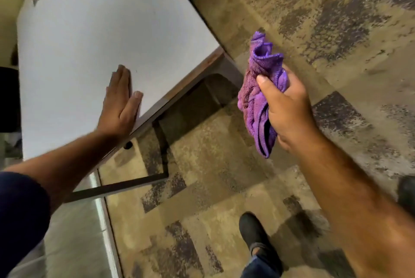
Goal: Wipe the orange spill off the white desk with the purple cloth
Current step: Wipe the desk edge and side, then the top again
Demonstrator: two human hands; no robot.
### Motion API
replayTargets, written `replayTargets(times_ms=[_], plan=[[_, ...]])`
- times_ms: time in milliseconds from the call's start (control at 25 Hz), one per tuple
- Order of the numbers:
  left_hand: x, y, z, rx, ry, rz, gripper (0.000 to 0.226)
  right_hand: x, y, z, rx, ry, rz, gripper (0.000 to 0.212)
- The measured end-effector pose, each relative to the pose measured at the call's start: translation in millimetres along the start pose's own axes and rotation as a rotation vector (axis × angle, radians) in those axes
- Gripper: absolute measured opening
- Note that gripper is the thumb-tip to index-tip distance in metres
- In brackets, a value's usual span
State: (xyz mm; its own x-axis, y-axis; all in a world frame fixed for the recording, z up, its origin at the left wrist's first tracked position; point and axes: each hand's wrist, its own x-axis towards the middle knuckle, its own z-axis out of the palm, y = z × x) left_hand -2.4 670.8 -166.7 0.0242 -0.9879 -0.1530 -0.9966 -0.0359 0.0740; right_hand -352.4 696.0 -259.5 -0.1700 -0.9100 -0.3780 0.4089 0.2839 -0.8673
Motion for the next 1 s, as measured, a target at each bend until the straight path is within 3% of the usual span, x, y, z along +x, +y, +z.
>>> replayTargets(times_ms=[200, 480, 560, 720, 880, 1000], plan=[[2, -24, 3, -0.042, 0.075, 0.167, 0.065, -18, 26, 55, -0.07, 0.034, -0.23, 0.019], [2, -38, 12, -0.371, 0.233, 0.224, 0.049, -22, 38, 144, -0.134, 0.466, -0.542, 0.042], [4, -39, 13, -0.423, 0.235, 0.222, 0.046, -37, 48, 172, -0.122, 0.504, -0.541, 0.045], [6, -44, 14, -0.487, 0.283, 0.228, 0.047, -81, 84, 215, -0.251, 0.401, -0.551, 0.041], [5, -43, 16, -0.566, 0.306, 0.218, 0.04, -118, 126, 213, -0.512, 0.089, -0.606, 0.047], [1, -41, 14, -0.647, 0.331, 0.157, 0.032, -124, 122, 194, -0.413, 0.139, -0.6, 0.042]])
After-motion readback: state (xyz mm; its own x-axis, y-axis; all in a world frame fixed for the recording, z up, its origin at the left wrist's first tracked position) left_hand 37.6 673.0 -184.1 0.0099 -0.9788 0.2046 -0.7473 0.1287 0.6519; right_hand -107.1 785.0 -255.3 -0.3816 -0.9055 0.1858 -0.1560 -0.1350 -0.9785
